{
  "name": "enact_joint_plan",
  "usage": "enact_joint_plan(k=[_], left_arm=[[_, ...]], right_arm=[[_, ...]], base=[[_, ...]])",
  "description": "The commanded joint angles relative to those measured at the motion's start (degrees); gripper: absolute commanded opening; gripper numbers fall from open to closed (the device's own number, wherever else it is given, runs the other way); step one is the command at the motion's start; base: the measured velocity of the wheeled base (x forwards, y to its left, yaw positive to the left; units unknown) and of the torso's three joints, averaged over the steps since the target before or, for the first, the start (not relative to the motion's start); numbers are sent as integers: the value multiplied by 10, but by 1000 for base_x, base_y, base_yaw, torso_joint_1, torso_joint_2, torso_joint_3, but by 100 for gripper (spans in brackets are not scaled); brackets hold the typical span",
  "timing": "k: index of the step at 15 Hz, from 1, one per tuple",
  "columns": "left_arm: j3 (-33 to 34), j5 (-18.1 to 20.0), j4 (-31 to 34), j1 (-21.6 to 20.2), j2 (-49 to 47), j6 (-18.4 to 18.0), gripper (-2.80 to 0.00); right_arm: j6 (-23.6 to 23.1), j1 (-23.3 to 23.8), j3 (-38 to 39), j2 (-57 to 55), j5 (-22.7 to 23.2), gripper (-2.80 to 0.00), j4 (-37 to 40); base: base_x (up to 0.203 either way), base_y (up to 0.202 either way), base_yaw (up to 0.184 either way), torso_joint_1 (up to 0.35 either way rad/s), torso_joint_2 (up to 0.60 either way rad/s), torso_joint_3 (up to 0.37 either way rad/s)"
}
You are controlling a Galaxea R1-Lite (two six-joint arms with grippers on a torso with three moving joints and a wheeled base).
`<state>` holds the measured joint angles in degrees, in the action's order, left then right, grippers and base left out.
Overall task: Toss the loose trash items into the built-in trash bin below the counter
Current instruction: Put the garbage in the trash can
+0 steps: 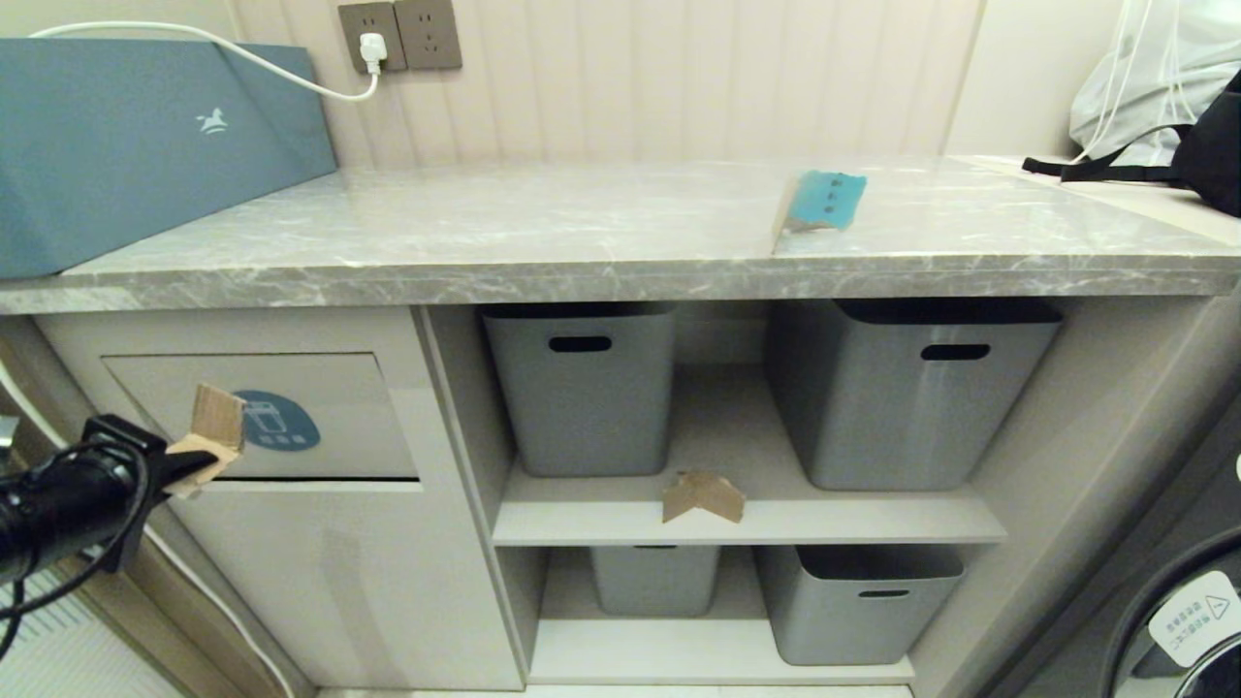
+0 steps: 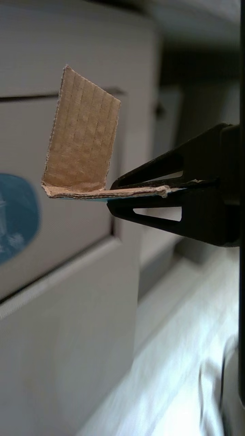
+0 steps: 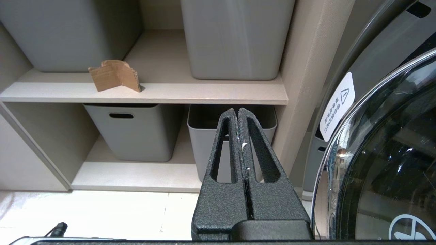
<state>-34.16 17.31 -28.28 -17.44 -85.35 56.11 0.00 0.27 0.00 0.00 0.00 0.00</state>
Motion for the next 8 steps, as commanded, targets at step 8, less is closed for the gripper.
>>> enact_joint_plan(k=[8], left_arm=[[-80,4,-8,21,-170,220,-280]], right_arm=[[0,0,0,0,0,-280,0]], base=[[0,0,0,0,0,0]])
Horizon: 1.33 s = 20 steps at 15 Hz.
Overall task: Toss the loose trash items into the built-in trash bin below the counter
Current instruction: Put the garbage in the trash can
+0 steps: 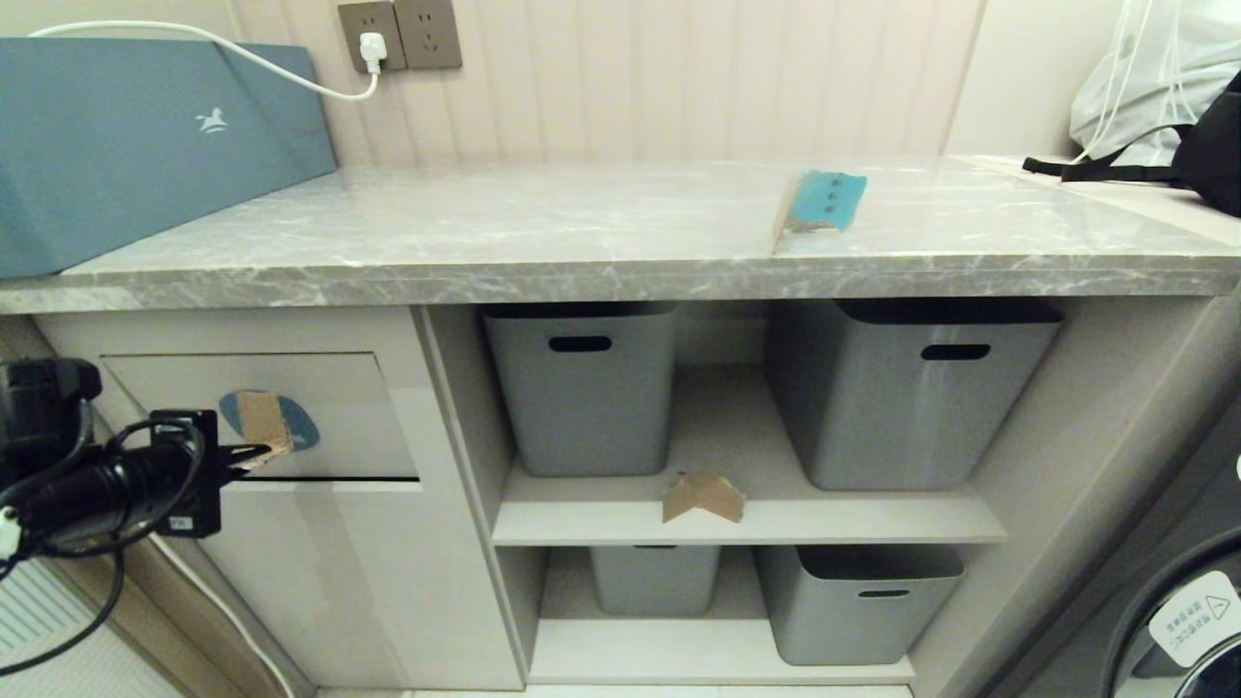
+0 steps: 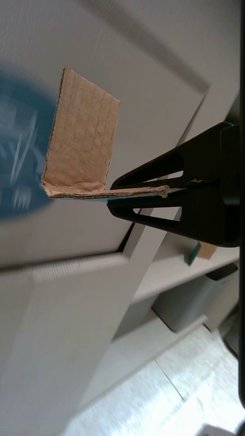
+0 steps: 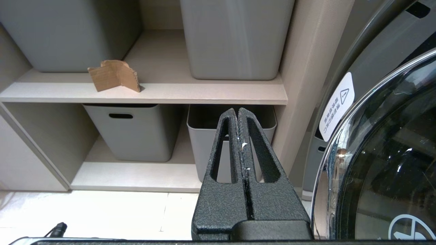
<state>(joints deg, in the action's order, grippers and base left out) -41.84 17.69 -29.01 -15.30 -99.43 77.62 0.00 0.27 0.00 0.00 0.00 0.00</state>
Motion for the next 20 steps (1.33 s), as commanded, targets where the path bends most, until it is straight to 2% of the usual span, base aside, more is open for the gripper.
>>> enact_joint_plan(k=[1,14,20], left_arm=[[-5,4,-1,0,-44,3,-280],[-169,6,-1,5,-201,-3,-280],[-230,-13,0,9,-253,-10,-280]], right_arm=[[0,0,0,0,0,-280,0],[0,0,0,0,0,-280,0],[0,0,0,0,0,-280,0]], base=[[0,0,0,0,0,0],[0,0,0,0,0,0],[0,0,0,0,0,0]])
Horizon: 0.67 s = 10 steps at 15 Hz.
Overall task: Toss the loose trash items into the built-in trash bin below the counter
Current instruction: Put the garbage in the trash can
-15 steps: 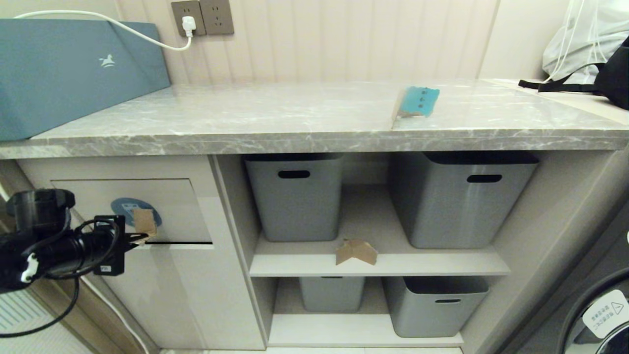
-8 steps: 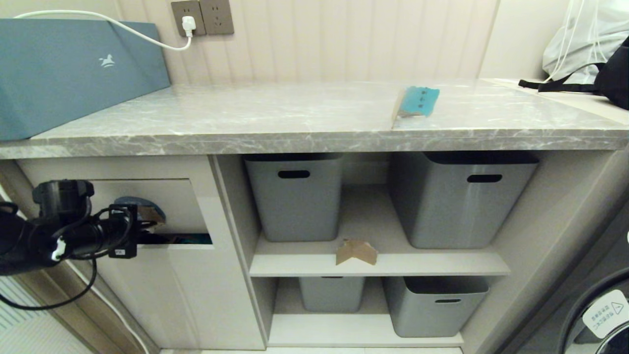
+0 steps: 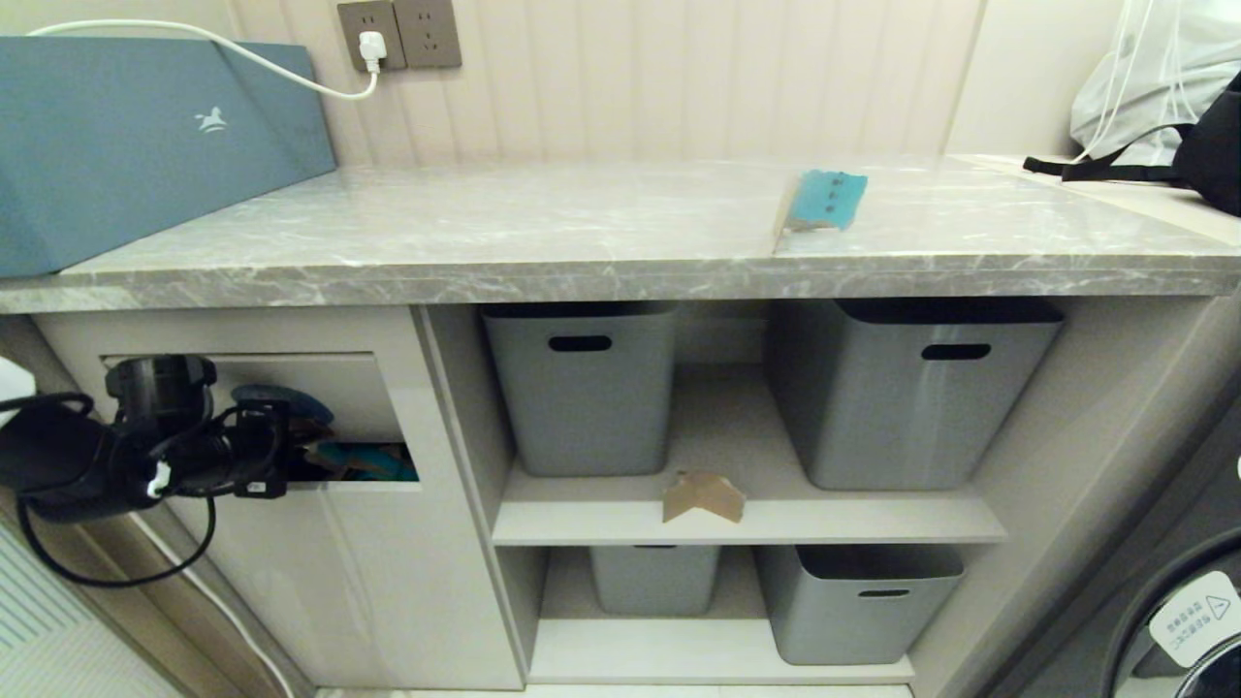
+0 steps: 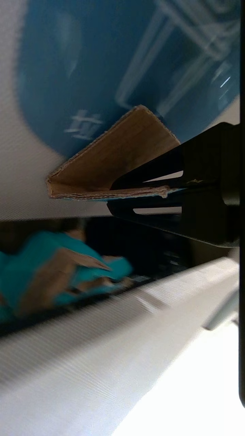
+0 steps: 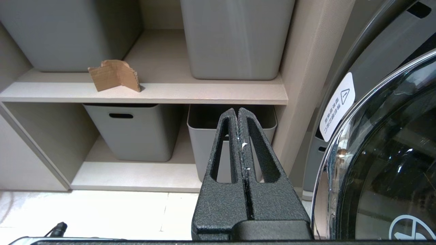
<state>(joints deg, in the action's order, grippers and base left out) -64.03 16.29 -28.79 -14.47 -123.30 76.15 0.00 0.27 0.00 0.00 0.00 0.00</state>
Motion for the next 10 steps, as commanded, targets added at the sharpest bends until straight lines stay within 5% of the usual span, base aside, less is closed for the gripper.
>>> enact_joint_plan(k=[1,5,6,10], left_arm=[[-23,-6,0,3,-23,3,-280],[-34,-10,2,3,-26,1,-280],[-34,-8,2,3,-22,0,0],[-35,-8,1,4,-13,-1,0]], right_arm=[[0,0,0,0,0,-280,0],[0,0,0,0,0,-280,0],[0,0,0,0,0,-280,0],[0,0,0,0,0,-280,0]], base=[[0,0,0,0,0,0],[0,0,0,0,0,0],[0,0,0,0,0,0],[0,0,0,0,0,0]])
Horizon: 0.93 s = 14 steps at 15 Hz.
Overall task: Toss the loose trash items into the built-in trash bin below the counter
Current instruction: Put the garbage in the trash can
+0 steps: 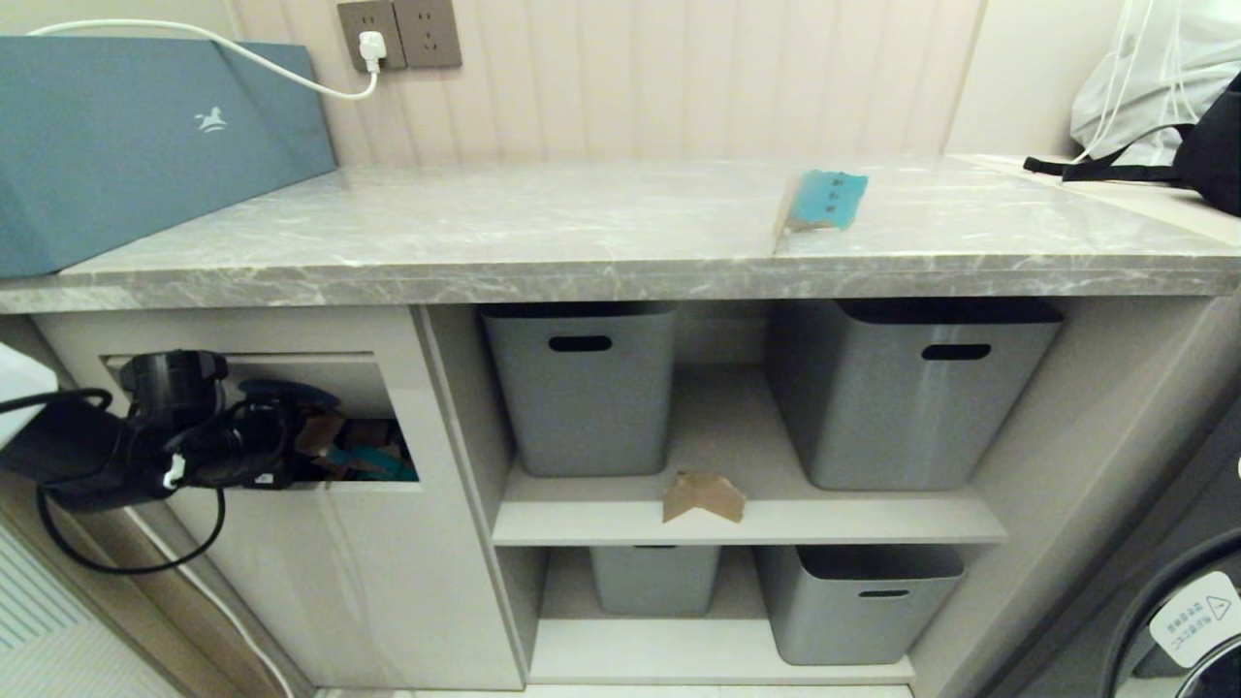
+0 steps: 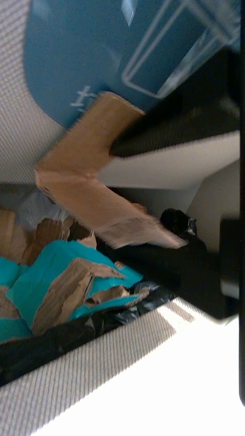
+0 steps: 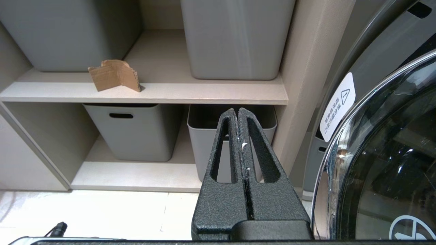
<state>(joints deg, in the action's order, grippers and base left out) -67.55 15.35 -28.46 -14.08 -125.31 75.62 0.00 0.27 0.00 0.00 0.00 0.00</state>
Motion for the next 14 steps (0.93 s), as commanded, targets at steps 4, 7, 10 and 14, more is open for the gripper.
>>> enact_joint_plan(k=[4,7,10,14], left_arm=[[2,0,-1,0,12,4,0],[5,1,0,0,16,4,0],[9,1,0,1,22,4,0],[14,-1,1,1,22,-38,0]], right_arm=[[0,0,0,0,0,-280,0],[0,0,0,0,0,-280,0],[0,0,0,0,0,-280,0],[0,0,0,0,0,-280,0]], base=[[0,0,0,0,0,0],[0,0,0,0,0,0],[0,0,0,0,0,0],[0,0,0,0,0,0]])
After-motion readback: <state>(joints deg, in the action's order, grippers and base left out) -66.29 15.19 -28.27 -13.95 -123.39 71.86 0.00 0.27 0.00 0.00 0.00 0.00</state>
